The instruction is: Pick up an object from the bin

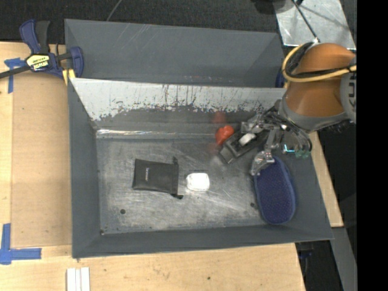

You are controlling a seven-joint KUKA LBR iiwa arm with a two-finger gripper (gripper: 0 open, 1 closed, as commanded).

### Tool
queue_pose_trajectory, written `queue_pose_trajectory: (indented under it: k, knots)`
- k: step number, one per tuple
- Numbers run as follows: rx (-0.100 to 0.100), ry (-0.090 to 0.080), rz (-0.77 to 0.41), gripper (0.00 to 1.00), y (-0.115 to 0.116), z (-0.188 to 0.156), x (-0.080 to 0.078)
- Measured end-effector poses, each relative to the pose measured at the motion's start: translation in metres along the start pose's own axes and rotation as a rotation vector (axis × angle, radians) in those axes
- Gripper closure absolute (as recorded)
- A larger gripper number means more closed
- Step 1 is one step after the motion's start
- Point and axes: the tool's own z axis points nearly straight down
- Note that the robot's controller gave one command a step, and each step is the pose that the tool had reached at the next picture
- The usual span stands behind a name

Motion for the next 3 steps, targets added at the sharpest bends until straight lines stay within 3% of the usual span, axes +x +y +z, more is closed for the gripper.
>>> queue_pose_trajectory:
  k: [1,2,3]
  knots:
    - [-0.001,0.005,-0.013,0.0,0.053,-0.081,-0.004]
    - [0.0,0.02,0.162,0.0,0.081,-0.01,-0.026]
    - [-0.002,0.019,0.13,0.0,0.133,0.026,-0.032]
